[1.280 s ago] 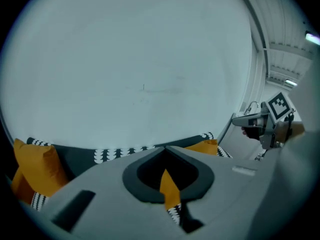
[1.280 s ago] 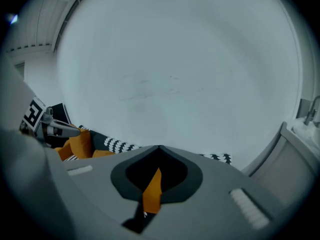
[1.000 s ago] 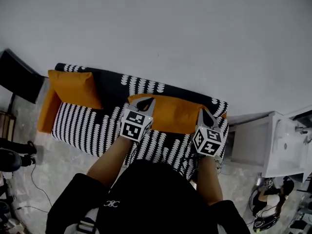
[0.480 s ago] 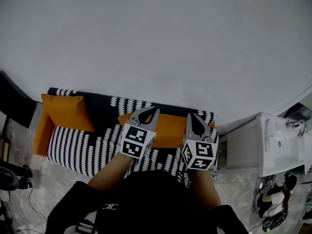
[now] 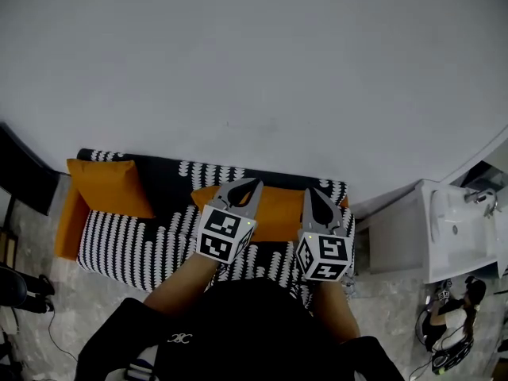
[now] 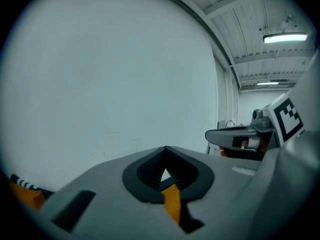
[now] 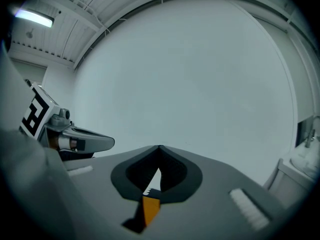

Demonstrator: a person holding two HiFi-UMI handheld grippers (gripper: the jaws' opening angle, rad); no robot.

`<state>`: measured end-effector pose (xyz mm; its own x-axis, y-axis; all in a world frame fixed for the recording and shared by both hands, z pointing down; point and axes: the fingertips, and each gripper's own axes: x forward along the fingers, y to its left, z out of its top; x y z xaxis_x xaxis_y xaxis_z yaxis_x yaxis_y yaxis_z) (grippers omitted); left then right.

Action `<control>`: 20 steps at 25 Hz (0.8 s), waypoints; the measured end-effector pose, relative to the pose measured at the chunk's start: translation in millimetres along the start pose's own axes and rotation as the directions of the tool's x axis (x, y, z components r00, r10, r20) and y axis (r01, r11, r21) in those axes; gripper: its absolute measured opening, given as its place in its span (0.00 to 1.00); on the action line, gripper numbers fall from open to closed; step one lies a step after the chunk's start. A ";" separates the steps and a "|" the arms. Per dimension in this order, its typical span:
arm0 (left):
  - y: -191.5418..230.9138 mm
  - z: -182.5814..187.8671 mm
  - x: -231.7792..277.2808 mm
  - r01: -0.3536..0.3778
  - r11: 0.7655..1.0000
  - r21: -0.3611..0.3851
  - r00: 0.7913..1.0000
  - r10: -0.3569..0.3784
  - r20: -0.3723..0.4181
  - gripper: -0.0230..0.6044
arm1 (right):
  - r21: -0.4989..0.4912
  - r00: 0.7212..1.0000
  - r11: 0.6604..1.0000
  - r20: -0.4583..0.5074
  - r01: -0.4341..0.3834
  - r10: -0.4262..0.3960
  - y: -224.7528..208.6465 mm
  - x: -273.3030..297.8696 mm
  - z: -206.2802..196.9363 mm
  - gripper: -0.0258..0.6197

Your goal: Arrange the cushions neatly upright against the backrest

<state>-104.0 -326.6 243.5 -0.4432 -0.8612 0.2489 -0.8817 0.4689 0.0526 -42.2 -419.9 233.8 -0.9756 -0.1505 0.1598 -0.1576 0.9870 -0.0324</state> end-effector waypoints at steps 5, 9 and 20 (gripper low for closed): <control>-1.8 -8.7 -7.5 -0.002 1.000 -0.017 1.000 0.001 -0.014 0.05 | 0.006 1.000 1.000 -0.004 -0.014 0.014 4.5 -8.2 -3.2 0.05; -1.3 -16.9 -12.3 0.000 1.000 -0.028 1.000 -0.001 -0.031 0.05 | 0.004 1.000 1.000 -0.018 -0.020 0.020 8.5 -11.9 -8.8 0.05; -7.1 -39.3 -5.0 0.015 0.998 -0.054 0.996 -0.019 -0.082 0.05 | 0.009 0.998 1.000 -0.065 -0.007 0.007 -2.4 -15.0 -26.7 0.05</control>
